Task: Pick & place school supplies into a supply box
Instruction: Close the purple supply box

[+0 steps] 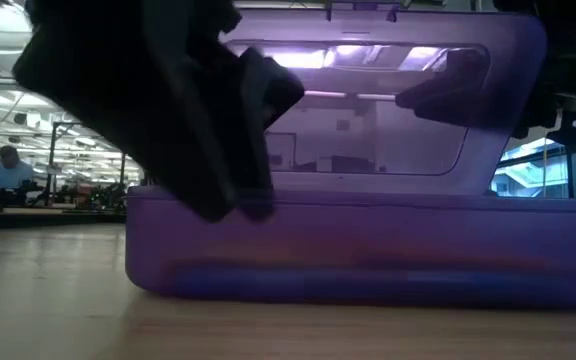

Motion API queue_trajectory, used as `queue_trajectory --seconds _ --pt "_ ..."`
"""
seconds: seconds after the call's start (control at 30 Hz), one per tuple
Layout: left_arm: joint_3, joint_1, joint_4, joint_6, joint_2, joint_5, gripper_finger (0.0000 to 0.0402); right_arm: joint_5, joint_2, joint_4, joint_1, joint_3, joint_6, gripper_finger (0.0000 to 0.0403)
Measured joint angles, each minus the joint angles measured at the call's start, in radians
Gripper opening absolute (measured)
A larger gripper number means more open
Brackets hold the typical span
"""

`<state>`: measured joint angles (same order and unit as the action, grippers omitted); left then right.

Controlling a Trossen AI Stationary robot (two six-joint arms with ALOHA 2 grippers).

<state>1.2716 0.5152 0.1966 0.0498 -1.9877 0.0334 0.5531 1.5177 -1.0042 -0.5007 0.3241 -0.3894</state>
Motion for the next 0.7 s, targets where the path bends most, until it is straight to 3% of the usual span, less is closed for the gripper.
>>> queue_trajectory --seconds 0.7 --pt "0.039 0.0 0.022 0.045 0.023 -0.028 0.0112 -0.009 0.0 0.005 0.0 0.0 0.0 0.0225"
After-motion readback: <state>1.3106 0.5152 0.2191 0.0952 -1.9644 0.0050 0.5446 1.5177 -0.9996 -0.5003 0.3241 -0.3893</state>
